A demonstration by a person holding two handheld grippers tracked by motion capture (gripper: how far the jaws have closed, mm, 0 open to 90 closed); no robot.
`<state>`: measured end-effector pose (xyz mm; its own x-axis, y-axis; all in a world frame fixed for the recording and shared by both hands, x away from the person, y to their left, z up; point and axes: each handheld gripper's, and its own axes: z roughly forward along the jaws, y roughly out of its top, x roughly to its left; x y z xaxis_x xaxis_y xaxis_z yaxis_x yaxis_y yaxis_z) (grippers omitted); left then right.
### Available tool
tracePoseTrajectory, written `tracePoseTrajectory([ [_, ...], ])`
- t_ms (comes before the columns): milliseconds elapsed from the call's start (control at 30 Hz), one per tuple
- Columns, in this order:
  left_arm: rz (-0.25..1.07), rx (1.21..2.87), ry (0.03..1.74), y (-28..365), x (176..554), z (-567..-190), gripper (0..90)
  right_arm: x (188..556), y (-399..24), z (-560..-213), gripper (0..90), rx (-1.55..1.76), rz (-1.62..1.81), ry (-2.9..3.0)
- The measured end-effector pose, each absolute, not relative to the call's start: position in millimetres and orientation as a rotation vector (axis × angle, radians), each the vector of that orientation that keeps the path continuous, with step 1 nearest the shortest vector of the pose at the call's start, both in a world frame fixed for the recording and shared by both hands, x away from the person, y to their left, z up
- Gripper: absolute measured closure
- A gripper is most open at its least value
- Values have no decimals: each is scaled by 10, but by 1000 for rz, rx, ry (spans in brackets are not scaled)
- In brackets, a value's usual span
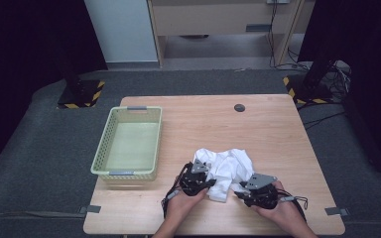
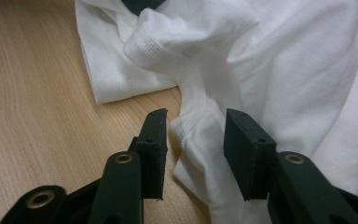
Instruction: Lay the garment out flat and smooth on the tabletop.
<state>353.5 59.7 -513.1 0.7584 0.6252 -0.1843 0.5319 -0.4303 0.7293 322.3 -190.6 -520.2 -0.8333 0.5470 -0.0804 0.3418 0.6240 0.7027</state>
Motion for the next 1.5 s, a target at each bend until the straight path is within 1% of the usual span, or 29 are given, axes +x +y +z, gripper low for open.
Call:
tracePoseTrajectory([
  [33, 144, 2128, 859, 594, 3533, -5129, 761, 3225, -1909, -5213, 687, 715, 1019, 2569],
  [133, 144, 2127, 858, 588, 3526, -5129, 758, 3227, -1929, -5219, 792, 730, 1024, 2572],
  [167, 143, 2125, 859, 588, 3524, -5130, 757, 3228, -1937, -5215, 808, 740, 1029, 2569],
  [267, 143, 2121, 864, 596, 3519, -5128, 731, 3226, -1964, -5204, 824, 752, 1045, 2570],
  [367, 168, 2129, 839, 608, 3501, -5109, 673, 3215, -2004, -5170, 827, 769, 1084, 2560],
  [500, 229, 2128, 830, 652, 3462, -5053, 535, 3206, -2058, -5099, 827, 779, 1119, 2550],
  [633, 277, 2126, 823, 737, 3386, -4963, 501, 3214, -2103, -5059, 826, 793, 1136, 2528],
  [767, 284, 2113, 806, 810, 3292, -4859, 507, 3225, -2113, -5050, 826, 796, 1138, 2523],
  [833, 281, 2118, 796, 830, 3234, -4843, 519, 3228, -2111, -5044, 826, 793, 1139, 2521],
  [900, 272, 2121, 790, 836, 3193, -4849, 550, 3229, -2113, -5036, 826, 792, 1141, 2519],
  [1100, 268, 2152, 790, 745, 3183, -4973, 534, 3234, -2142, -5009, 827, 803, 1153, 2498],
  [1200, 269, 2140, 814, 733, 3230, -5036, 524, 3244, -2167, -4991, 828, 813, 1166, 2481],
  [1400, 250, 2132, 811, 684, 3319, -5119, 597, 3260, -2191, -4981, 828, 821, 1177, 2475],
  [1500, 236, 2121, 816, 641, 3348, -5128, 676, 3265, -2202, -4980, 827, 824, 1177, 2474],
])
